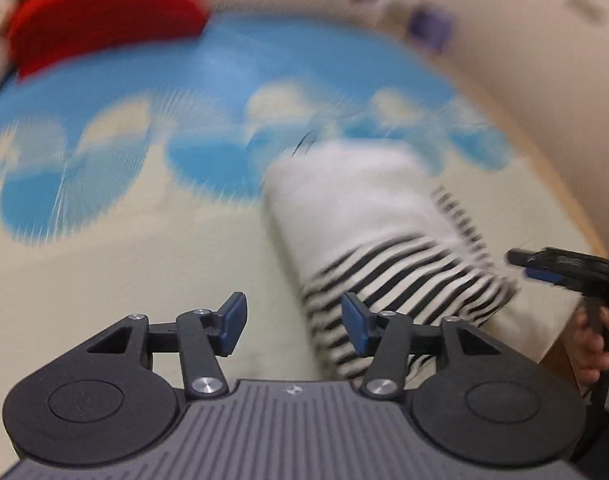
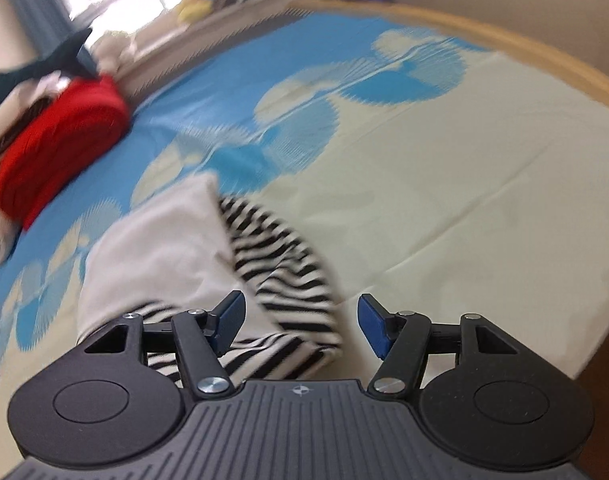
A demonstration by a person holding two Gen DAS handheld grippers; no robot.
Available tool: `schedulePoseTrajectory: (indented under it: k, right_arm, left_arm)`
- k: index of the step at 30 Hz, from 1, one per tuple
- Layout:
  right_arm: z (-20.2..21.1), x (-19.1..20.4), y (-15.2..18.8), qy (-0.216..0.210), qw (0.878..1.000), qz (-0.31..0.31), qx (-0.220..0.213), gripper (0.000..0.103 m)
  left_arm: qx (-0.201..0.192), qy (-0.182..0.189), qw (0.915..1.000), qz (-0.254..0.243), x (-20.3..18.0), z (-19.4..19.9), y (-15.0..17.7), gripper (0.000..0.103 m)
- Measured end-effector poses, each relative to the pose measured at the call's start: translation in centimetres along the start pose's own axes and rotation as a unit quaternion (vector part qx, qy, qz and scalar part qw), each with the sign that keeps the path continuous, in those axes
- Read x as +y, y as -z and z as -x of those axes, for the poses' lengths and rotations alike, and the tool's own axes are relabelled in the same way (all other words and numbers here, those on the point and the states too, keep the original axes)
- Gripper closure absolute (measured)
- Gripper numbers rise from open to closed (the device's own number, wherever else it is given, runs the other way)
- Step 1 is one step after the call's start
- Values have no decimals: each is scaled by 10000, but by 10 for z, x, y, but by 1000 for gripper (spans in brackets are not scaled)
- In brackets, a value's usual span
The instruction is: Fold small clothes
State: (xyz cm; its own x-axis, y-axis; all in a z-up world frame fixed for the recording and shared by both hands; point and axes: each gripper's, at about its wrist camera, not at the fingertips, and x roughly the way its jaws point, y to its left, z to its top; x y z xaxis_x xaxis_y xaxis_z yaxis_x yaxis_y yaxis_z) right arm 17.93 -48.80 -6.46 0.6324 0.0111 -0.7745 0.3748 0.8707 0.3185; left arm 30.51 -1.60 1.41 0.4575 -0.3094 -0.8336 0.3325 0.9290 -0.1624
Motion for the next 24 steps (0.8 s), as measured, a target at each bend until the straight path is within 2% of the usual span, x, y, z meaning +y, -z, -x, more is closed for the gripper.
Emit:
schedulePoseTrajectory:
  k: [3, 6, 10, 11, 12, 13, 14, 16, 17, 20, 22, 24]
  right_arm:
    - [-15, 19, 1, 10, 9990, 444, 64, 39]
    - [-33, 31, 1, -77, 9965, 820, 173, 39]
    - [-51, 40, 3, -121, 9934, 1086, 341, 42]
    - [-54, 43, 4, -156, 9922, 1189, 356, 47]
    - [-55, 46, 5, -212, 9906, 1300, 358, 69]
    - [-55, 50, 5, -263, 9891, 1407, 351, 96]
    - [-52, 54, 6, -241, 9868, 1578, 270, 103]
    - [-37, 58, 5, -290, 9842, 1739, -143, 103]
    - [-28, 57, 1, -399, 9852, 1635, -331, 103]
    - [-1, 41, -9, -395, 9872, 1233, -934, 103]
    - [9, 31, -11, -213, 9874, 1114, -1106, 103]
    - [7, 21, -11, 137, 9895, 1019, -1014, 103]
  left_arm:
    - [-342, 180, 9989, 257, 7, 2, -11, 48]
    - [-184, 15, 9987, 470, 14, -13, -19, 48]
    - [8, 58, 9978, 665, 21, -26, -23, 48]
    - [13, 39, 9981, 622, 20, -28, -24, 48]
    - [20, 38, 9983, 589, 20, -31, -23, 48]
    - [38, 51, 9983, 585, 19, -33, -23, 48]
    - [69, 72, 9982, 597, 18, -33, -20, 48]
    - [159, 174, 9979, 609, 13, -37, -20, 45]
    - [193, 244, 9978, 591, 9, -41, -19, 41]
    - [316, 471, 9974, 438, -7, -50, -16, 40]
    - [466, 700, 9958, 347, -20, -56, -12, 34]
    - [658, 892, 9935, 249, -32, -64, -7, 29]
